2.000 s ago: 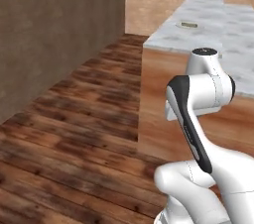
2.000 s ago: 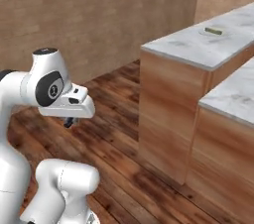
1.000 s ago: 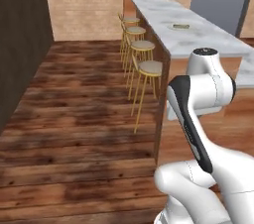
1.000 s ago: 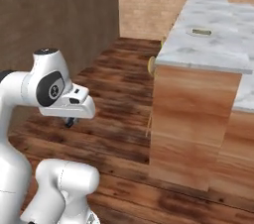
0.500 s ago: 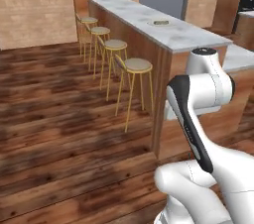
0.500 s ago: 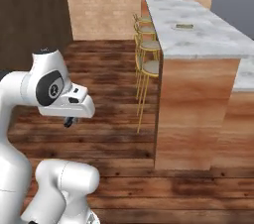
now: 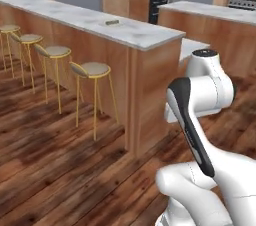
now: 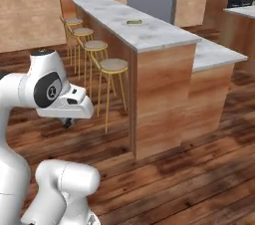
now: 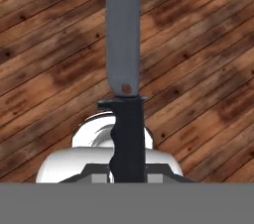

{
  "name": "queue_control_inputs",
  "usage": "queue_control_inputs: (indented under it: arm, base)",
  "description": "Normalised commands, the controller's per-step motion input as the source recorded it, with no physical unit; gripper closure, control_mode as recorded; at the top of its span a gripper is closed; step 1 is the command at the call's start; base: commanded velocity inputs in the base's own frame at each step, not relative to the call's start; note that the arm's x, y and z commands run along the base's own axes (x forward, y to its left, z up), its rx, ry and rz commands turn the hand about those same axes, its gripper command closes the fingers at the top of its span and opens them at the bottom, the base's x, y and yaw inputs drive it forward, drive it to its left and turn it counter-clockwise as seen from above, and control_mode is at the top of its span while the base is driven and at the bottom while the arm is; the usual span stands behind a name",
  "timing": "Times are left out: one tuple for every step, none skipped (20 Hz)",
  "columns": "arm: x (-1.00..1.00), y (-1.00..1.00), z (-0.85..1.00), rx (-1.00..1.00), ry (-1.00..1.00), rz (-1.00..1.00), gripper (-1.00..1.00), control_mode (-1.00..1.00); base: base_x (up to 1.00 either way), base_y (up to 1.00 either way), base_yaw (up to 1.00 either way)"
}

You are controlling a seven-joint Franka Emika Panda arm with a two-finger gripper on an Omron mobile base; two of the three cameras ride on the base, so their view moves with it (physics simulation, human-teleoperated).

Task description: Retrieve the butter from the fridge and place it on a plate on the dining table. Then retrieve the butter knife by the fridge and place it near the plate.

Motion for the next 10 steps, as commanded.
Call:
queue_control_inputs:
  arm:
    - [0.00,0.00,0.00,0.00,0.00,0.00,1.00,1.00]
    - [0.00,0.00,0.00,0.00,0.00,0.00,1.00,1.00]
    - [0.00,0.00,0.00,0.00,0.00,0.00,1.00,1.00]
    - [0.00,0.00,0.00,0.00,0.00,0.00,1.00,1.00]
    - [0.00,0.00,0.00,0.00,0.00,0.00,1.00,1.00]
    - [0.00,0.00,0.00,0.00,0.00,0.00,1.00,1.00]
    - [0.00,0.00,0.00,0.00,0.00,0.00,1.00,1.00]
    - [0.00,0.00,0.00,0.00,0.00,0.00,1.00,1.00]
    - [0.00,0.00,0.00,0.00,0.00,0.00,1.00,1.00]
    - [0.00,0.00,0.00,0.00,0.00,0.00,1.00,1.00]
  base:
    - [0.50,0.76,-0.76]
    - [0.59,0.75,-0.76]
    - [0.64,0.78,-0.74]
    - [0.73,0.79,-0.73]
    - [0.76,0.83,-0.71]
    - [0.79,0.84,-0.71]
    - [0.79,0.85,-0.70]
    - [0.73,0.86,-0.70]
    - [0.65,0.88,-0.69]
    - [0.49,0.89,-0.67]
